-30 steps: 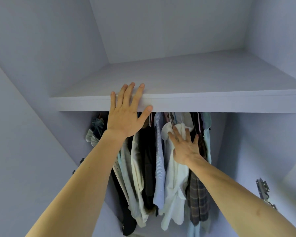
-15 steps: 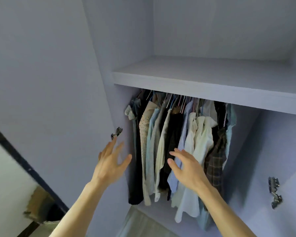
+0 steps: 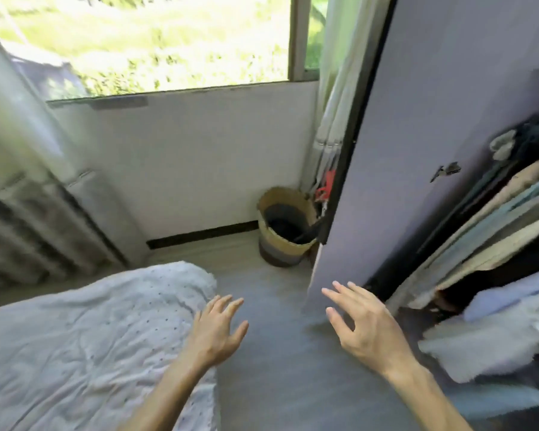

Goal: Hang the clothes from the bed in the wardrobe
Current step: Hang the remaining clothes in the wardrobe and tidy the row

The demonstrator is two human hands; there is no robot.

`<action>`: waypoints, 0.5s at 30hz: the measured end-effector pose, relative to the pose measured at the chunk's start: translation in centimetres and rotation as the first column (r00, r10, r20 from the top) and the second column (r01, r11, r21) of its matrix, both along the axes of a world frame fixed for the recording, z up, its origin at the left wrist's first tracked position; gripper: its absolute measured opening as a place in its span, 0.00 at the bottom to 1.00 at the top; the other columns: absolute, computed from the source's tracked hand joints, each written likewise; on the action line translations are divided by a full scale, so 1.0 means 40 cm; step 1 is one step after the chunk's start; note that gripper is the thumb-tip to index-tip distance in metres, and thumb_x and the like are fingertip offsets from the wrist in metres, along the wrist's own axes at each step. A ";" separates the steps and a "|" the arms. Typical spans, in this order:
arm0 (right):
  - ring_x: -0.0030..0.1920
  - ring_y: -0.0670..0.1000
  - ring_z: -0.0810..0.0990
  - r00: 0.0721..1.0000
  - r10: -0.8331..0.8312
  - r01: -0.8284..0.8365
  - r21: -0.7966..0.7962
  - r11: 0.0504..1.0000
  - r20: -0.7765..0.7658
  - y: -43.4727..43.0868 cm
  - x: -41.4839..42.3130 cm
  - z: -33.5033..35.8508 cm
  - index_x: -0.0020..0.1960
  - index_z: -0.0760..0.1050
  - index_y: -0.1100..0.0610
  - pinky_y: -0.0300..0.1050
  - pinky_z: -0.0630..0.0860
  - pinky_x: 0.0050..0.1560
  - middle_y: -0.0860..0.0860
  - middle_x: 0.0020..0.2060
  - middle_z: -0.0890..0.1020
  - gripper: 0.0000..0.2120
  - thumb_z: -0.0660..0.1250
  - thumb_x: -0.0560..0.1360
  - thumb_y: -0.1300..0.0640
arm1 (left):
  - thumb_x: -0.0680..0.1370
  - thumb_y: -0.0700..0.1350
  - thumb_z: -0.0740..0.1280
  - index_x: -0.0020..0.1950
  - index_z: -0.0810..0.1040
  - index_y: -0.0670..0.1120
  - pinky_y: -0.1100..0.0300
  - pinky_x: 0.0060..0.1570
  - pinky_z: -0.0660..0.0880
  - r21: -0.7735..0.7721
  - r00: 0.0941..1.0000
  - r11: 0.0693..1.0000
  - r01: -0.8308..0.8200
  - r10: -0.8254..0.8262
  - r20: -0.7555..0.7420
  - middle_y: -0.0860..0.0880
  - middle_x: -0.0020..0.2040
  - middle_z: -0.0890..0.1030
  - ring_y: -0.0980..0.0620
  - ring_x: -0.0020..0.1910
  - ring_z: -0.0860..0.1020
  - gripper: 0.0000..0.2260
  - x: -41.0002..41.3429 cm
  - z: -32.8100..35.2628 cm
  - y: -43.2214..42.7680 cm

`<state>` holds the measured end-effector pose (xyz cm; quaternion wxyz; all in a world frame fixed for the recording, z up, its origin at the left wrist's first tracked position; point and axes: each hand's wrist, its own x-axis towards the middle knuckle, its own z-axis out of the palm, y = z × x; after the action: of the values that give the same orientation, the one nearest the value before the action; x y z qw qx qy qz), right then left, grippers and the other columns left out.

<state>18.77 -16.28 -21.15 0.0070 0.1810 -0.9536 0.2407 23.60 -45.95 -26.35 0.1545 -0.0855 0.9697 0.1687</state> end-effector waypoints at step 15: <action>0.77 0.44 0.60 0.532 0.809 -0.845 0.214 0.490 0.251 -0.683 0.180 0.004 0.75 0.64 0.38 0.44 0.57 0.76 0.38 0.75 0.66 0.23 0.53 0.81 0.36 | 0.82 0.56 0.57 0.78 0.63 0.54 0.53 0.73 0.61 0.035 0.514 0.513 -0.858 0.856 0.059 0.53 0.77 0.65 0.51 0.75 0.63 0.24 0.787 -0.064 -0.267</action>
<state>25.96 -43.61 -21.00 -0.1937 0.6007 -0.7723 0.0717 55.09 -56.63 -28.92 0.0705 -0.5504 0.7934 0.2501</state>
